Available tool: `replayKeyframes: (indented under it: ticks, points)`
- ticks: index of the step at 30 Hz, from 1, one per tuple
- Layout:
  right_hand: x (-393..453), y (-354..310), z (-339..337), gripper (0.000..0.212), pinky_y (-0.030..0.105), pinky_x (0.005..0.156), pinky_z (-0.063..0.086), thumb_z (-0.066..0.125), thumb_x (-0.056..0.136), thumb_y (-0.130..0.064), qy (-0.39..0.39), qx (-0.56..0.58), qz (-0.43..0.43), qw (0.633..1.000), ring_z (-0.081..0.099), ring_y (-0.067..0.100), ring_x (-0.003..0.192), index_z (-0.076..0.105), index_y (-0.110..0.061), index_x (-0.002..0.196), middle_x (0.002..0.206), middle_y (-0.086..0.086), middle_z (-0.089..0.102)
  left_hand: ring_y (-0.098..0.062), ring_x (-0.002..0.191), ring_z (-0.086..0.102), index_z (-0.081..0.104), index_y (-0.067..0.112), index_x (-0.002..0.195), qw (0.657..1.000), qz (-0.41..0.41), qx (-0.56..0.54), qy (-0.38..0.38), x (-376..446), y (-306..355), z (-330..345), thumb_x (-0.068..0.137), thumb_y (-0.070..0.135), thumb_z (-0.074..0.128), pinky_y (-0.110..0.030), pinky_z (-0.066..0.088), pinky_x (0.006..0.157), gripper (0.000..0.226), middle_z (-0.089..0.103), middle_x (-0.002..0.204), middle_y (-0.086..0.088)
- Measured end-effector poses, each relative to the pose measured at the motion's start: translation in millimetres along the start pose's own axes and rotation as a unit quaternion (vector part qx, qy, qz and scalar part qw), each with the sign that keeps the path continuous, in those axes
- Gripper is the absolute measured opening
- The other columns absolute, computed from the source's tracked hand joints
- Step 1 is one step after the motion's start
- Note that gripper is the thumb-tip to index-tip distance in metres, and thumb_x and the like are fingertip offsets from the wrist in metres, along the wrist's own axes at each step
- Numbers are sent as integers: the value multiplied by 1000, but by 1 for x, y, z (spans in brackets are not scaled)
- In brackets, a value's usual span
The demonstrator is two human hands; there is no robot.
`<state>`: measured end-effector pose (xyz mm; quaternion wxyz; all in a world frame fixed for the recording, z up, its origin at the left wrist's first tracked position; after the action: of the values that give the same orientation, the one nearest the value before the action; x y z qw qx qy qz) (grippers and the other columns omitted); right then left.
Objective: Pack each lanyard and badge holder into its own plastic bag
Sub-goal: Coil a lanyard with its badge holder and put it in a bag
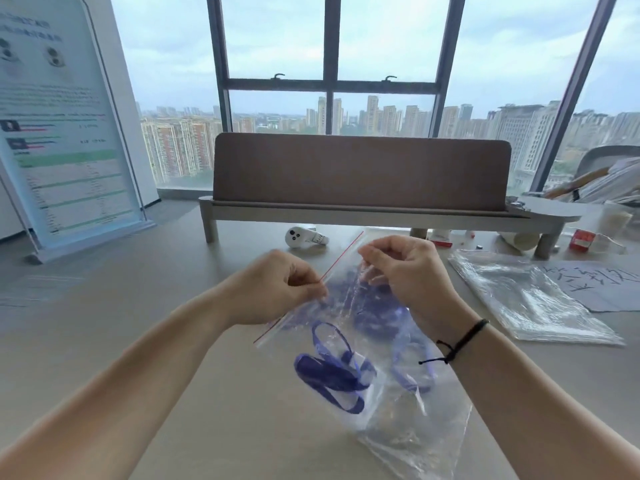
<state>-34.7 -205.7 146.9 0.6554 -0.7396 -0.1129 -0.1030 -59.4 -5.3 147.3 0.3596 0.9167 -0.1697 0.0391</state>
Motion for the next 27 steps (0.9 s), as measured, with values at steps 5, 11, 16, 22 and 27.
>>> replayKeyframes:
  ticks: [5,11,16,22,27]
  points:
    - [3,-6,-8,11,31,52,52,69,92,-17,31,50,-7,998,64,15,52,72,-12,82,70,3,72,-11,52,36,72,6,75,995,-29,97,-6,0,-14,-14,91,37,68,-28,35,53,35,50,58,1]
    - [11,-25,-30,10,24,52,53,69,91,-16,72,61,-52,994,64,15,54,74,-17,82,74,4,74,-8,60,64,79,12,80,998,-23,10,62,-6,-13,-42,85,15,77,-28,58,67,6,75,70,-5]
    - [11,-34,-42,6,23,54,54,69,91,-14,70,93,-46,992,65,16,57,73,-11,88,75,6,72,-18,68,70,73,8,85,971,-12,-168,171,-11,-6,-42,78,-1,80,-41,63,77,13,75,71,-7]
    - [6,-48,-50,6,31,66,60,66,93,-15,63,149,-43,986,72,22,70,71,-11,91,83,9,75,-27,80,75,62,17,117,845,36,-447,291,-10,18,-61,83,0,74,-33,62,76,40,75,85,-9]
    - [2,-47,-40,7,36,72,61,61,96,-13,60,204,-35,977,73,27,71,67,-12,91,84,13,76,-30,99,73,70,20,113,932,-1,-337,135,-9,-3,-12,74,30,80,-41,59,91,41,77,107,-4]
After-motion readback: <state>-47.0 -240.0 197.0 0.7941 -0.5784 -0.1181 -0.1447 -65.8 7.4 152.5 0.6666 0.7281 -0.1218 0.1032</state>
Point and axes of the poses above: each hand's wrist, its own x-axis towards the middle knuckle, its own z-axis out of the palm, y = z × x, the point moved 3 cm from there along x, towards the middle knuckle
